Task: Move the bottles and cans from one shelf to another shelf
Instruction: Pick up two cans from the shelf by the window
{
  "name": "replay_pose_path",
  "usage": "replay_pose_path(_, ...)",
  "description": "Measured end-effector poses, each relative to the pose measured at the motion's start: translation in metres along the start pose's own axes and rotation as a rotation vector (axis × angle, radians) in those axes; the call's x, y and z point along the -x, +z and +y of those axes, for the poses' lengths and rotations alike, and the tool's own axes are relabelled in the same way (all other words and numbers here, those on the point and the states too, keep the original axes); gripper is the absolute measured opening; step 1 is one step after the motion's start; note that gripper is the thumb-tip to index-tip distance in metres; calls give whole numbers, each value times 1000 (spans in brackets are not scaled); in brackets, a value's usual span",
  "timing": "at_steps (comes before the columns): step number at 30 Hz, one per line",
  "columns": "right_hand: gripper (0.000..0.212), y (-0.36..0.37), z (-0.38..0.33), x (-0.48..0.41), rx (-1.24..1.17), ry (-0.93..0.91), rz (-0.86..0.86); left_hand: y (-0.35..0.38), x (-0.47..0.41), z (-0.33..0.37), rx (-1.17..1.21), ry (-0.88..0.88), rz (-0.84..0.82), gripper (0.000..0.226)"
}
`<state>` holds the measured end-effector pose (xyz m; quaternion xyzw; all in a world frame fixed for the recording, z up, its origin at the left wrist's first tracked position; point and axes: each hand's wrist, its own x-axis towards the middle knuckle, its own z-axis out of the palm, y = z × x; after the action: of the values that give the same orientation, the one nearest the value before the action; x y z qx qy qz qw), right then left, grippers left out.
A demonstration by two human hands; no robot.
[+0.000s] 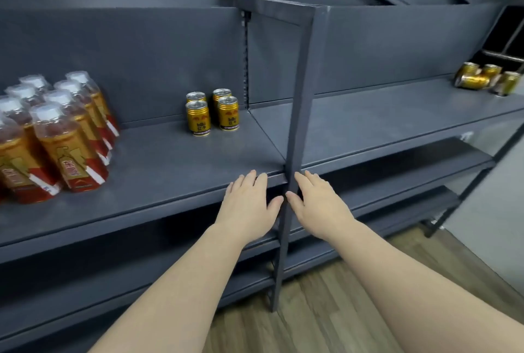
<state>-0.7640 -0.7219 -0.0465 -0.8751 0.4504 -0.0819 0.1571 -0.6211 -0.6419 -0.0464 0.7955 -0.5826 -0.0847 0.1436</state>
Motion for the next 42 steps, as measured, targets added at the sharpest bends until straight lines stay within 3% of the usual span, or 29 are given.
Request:
replay_pose_path(14,53,-102,232,73,53,341,127,71,-61,243,-50,327,-95,65)
replay_pose_path(21,60,-126,342,104,37,500,175,108,-89,351,-81,483,-137,57)
replay_pose_path(27,60,-141,409,90,34,585,186,136,-141,409,-88,569,-142,51)
replay_pose_path(42,62,-206,517,-43,27,638,214,155,-318,499,6,636,-183,64)
